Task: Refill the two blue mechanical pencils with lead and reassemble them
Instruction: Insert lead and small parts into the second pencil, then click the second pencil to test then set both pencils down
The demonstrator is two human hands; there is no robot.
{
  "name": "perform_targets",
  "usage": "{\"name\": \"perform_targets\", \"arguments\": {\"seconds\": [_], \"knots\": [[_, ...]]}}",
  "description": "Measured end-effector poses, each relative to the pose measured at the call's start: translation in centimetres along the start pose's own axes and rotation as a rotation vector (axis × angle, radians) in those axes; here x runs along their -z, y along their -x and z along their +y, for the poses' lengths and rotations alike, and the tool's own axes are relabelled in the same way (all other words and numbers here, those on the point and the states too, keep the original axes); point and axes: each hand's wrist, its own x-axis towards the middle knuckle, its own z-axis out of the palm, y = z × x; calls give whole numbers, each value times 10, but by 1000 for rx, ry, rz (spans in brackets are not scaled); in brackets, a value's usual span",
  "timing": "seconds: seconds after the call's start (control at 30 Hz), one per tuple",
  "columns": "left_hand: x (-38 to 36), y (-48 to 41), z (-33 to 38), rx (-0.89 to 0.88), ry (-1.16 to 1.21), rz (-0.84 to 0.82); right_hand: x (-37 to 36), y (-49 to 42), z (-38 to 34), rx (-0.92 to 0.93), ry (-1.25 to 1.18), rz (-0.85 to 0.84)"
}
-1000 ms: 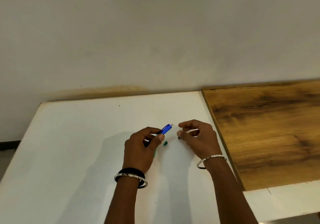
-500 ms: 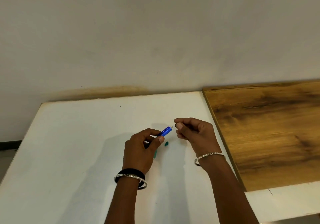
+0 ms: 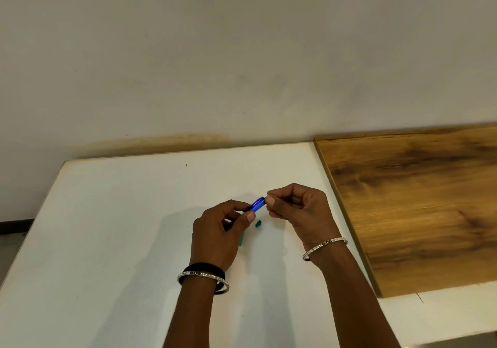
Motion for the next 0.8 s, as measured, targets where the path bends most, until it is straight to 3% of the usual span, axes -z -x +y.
{"name": "perform_targets", "arguments": {"seconds": [0.13, 0.27, 0.37, 0.47, 0.53, 0.7, 0.8], "knots": [[1, 1, 1, 10, 24, 13, 0, 1, -1, -31, -72, -23], [-1, 3, 11, 7, 129, -3, -9, 2, -4, -125, -295, -28], [-2, 3, 14, 17, 182, -29, -17, 3, -4, -105, -238, -108], [-1, 3, 16, 75, 248, -74, -19, 4, -3, -40, -229, -83], [0, 4, 17, 106, 284, -120, -17, 3, -6, -37, -375, -19], [4, 7, 18, 166, 367, -397, -6, 2, -15, -85, -1044, 67], [4, 9, 19, 201, 444, -530, 2, 2, -13, -111, -1192, 26]]}}
